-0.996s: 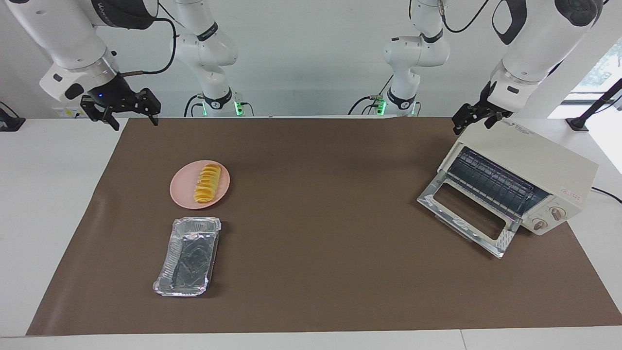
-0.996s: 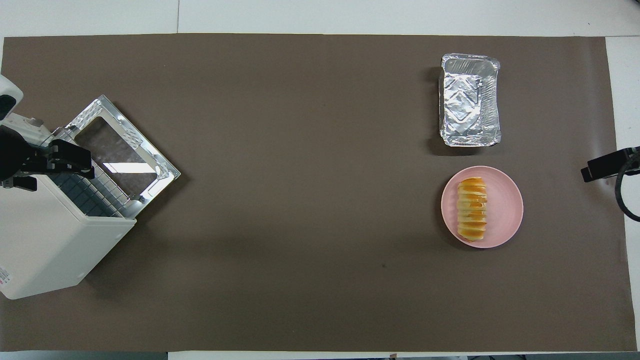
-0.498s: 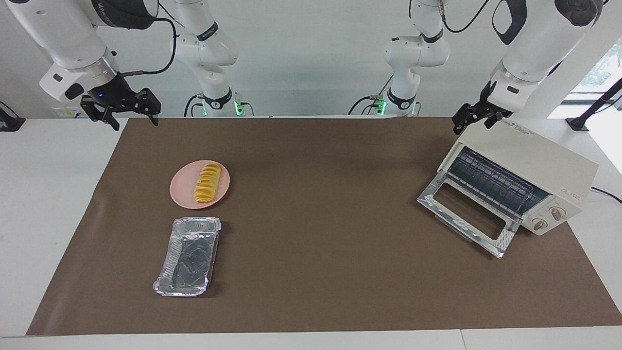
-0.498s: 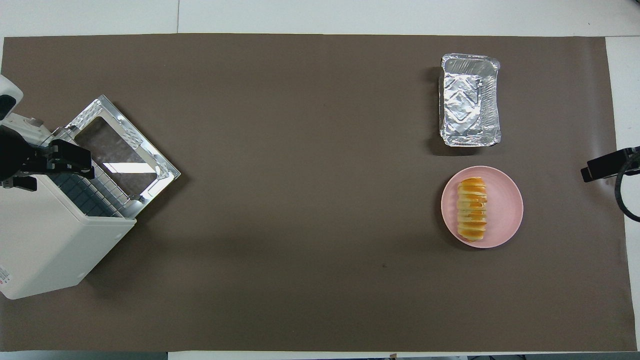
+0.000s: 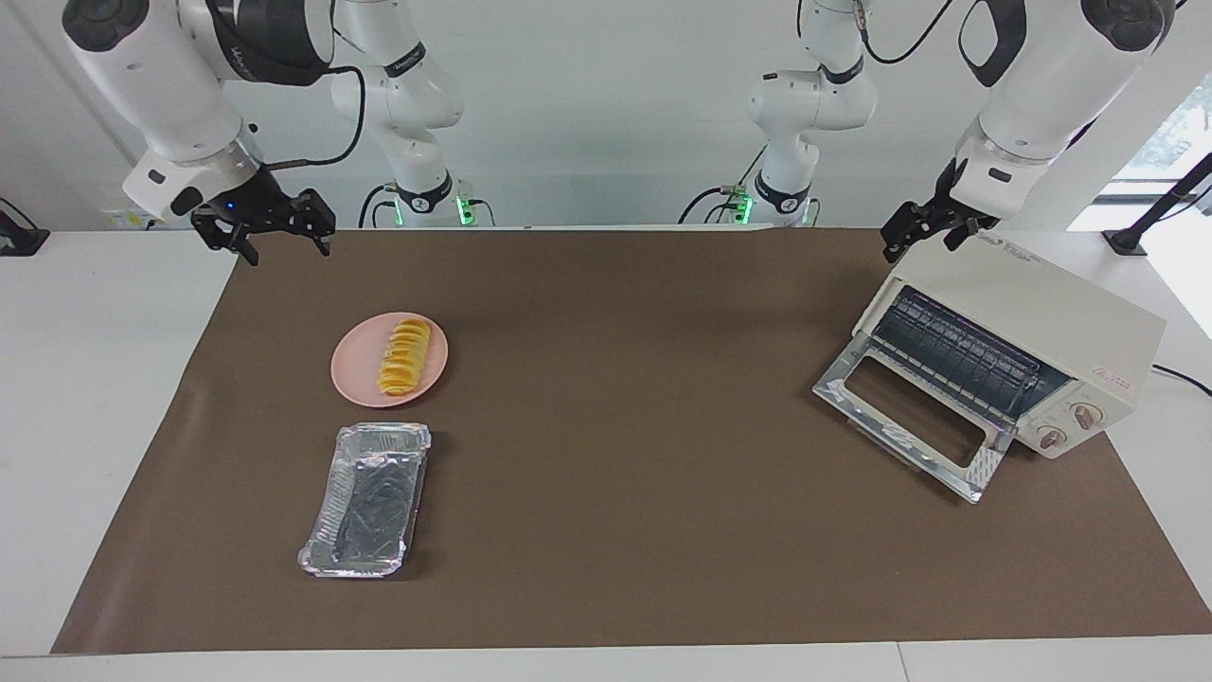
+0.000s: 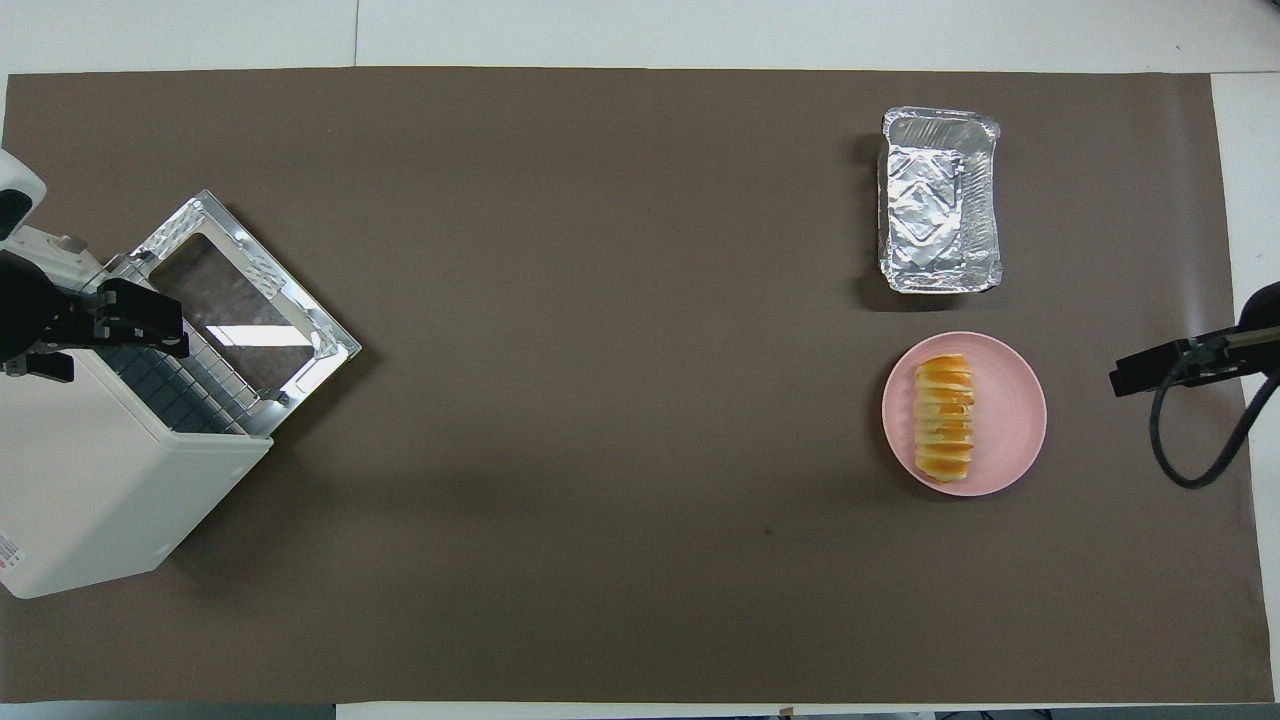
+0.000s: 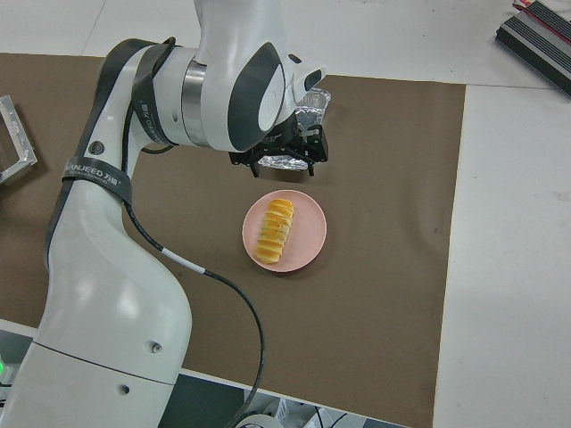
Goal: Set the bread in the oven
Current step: 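Reach the right gripper down and grasp the bread slices on the pink plate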
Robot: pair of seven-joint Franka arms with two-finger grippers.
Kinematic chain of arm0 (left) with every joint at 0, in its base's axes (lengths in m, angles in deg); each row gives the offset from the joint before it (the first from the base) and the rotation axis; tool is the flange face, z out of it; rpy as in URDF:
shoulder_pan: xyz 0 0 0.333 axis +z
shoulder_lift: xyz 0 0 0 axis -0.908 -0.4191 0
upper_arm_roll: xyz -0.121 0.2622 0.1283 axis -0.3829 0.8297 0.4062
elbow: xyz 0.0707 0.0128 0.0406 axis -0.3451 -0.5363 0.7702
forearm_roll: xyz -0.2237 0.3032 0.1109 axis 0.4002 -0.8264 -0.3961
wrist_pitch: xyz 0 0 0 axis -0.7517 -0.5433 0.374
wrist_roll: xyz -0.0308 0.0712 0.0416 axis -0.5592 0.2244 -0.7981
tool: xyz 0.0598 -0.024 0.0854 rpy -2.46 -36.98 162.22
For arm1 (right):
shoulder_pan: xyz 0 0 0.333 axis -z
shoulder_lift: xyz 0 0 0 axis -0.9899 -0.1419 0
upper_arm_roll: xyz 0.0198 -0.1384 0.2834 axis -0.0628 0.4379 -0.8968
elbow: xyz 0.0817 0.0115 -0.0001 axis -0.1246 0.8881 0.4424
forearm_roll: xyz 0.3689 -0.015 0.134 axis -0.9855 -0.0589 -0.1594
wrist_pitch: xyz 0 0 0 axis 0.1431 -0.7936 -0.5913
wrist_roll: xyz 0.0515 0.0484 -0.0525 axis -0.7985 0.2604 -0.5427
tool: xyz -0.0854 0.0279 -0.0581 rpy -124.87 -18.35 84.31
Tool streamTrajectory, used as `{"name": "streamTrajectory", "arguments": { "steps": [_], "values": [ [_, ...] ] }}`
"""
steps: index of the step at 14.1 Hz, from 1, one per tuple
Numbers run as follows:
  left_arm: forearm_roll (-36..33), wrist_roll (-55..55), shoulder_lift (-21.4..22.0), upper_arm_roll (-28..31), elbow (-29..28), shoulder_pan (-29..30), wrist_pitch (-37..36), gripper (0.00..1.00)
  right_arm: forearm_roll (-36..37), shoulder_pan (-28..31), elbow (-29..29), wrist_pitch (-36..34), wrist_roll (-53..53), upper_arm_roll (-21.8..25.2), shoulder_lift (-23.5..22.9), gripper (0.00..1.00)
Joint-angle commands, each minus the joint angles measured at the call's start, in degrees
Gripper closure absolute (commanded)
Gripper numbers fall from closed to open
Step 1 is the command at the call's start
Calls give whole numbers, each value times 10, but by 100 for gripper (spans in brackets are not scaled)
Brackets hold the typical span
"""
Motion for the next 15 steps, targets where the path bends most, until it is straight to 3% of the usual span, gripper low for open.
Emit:
{"name": "streamTrajectory", "arguments": {
  "steps": [1,4,8,11,15],
  "values": [
    [10,-2,13,-2,-9,8,-2,0,-5,-19,166,105,47,-8,87,0],
    [10,-2,12,-2,-9,8,-2,0,-4,-52,236,176,108,-8,88,0],
    [10,-2,12,-2,-9,8,-2,0,-10,-54,334,343,114,-8,47,0],
    [10,-2,13,-2,-9,8,-3,0,-10,-55,340,405,146,-8,-5,0],
    [10,-2,12,-2,-9,8,-2,0,-10,-66,340,454,172,-8,-37,0]
  ]
}}
